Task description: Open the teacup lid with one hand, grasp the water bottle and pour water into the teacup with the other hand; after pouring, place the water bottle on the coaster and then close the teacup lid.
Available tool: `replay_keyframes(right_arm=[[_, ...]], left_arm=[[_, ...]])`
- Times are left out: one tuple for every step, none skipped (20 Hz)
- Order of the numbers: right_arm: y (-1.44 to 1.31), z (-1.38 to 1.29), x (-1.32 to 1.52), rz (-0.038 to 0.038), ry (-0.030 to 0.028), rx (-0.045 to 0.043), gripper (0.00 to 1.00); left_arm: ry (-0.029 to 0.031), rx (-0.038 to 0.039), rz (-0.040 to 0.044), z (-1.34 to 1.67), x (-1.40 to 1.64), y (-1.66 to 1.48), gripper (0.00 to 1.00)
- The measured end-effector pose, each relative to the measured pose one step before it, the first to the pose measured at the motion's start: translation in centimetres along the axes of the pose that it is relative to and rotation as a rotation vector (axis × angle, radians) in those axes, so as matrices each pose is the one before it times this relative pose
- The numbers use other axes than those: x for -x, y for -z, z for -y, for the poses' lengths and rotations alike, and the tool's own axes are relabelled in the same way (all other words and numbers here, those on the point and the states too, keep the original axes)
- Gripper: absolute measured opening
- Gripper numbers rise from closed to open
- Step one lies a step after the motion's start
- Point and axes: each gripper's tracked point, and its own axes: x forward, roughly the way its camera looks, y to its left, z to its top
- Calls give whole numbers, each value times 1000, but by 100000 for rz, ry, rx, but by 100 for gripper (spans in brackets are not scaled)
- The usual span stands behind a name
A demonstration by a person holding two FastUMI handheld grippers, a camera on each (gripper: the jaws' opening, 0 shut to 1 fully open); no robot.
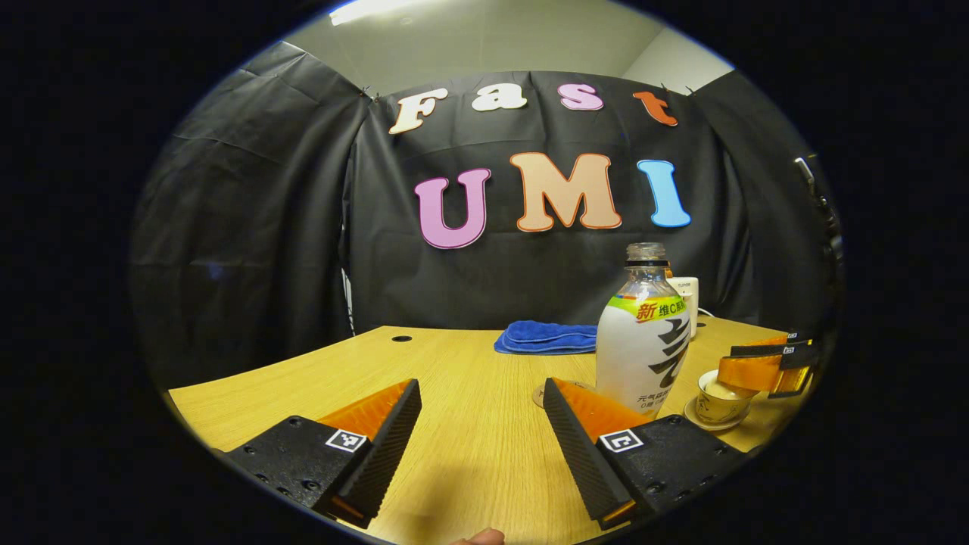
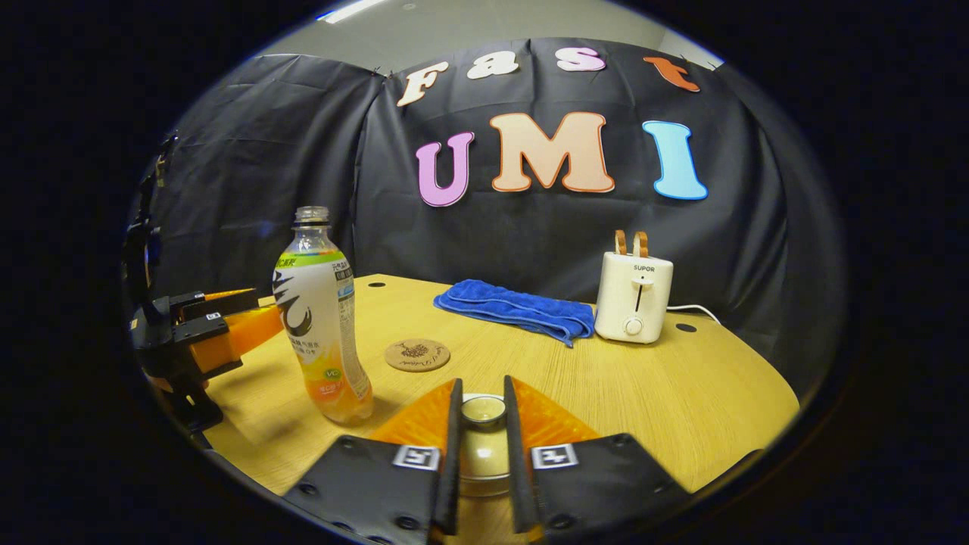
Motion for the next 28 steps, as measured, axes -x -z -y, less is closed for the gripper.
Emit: replay_keyframes(right_arm=[[33, -152, 60, 343, -93, 480, 28], [-154, -62, 91, 759, -177, 625, 29], [12, -6, 19, -21, -91, -62, 27], [-65, -88, -40, 80, -403, -561, 28], [-453, -21, 6, 1526, -431, -1297, 28], [-509, 97, 59, 912, 33, -1215, 28], [-760, 137, 138, 1360, -79, -579, 28], [-362, 240, 110, 822, 308, -321, 29], [-498, 114, 204, 753, -48, -313, 27], [-416, 260, 219, 1150, 178, -358, 28], [-378, 269, 193, 882, 453, -247, 28], [-129, 208, 245, -179, 762, 94, 28], [-126, 287, 187, 25, 519, -45, 28], [-169, 67, 307, 165, 71, -246, 29], [-299, 64, 246, 316, -14, -89, 28], [-254, 238, 280, 501, 267, 40, 29], [-267, 161, 264, 495, 183, 29, 28], [-130, 180, 169, 432, 387, -187, 28], [-241, 235, 242, 321, 245, -276, 28], [-115, 155, 171, 431, 358, -438, 29], [-157, 233, 252, 187, 351, -468, 29], [-105, 293, 198, 144, 324, -585, 29], [-26, 113, 222, 124, 98, -454, 29], [-46, 236, 237, 125, 235, -204, 27], [-100, 218, 216, 236, 333, 129, 27], [-105, 202, 132, 224, 303, 232, 27], [-73, 171, 185, 166, 187, 174, 27], [-3, 143, 180, 159, 183, 70, 29]], left_arm=[[-341, -6, -137, -83, 46, 25, 95], [-526, -18, -95, -83, -38, 30, 95], [-493, 39, -257, -149, -25, 39, 95], [55, -34, -22, -10, 51, -33, 95], [1293, 185, 521, 360, 34, -130, 95], [1225, 81, 114, 346, 201, -77, 95], [1474, 17, -213, 103, 66, 238, 95], [1438, 153, 160, 174, 132, -130, 95], [1827, 75, 2, 405, 160, -93, 95], [1997, 64, 183, 500, 233, -114, 95], [2214, 77, -54, 565, 156, 156, 95], [1874, 314, -246, 481, 145, 111, 95], [1859, 358, -511, 380, 247, -14, 95], [1782, 531, -441, 485, 260, 22, 95], [1870, 510, -333, 591, 264, 27, 95], [1915, 677, -364, 577, 176, -5, 95], [1976, 588, -460, 649, 120, 104, 95], [1951, 657, -430, 595, 155, 17, 95], [2572, 513, -573, 769, -18, 86, 95], [2660, 677, -488, 786, -26, 40, 95], [2351, 249, -618, 627, -97, 166, 95], [1994, 538, -650, 548, -151, 54, 95], [938, 171, -616, 235, -236, 38, 95], [594, 452, -708, 212, -275, 74, 95], [1017, 455, -156, 316, -327, 60, 95], [947, 536, -176, 354, -287, -77, 96], [966, 349, -485, 287, -363, 138, 95], [796, 133, -615, 271, -304, 93, 95]])
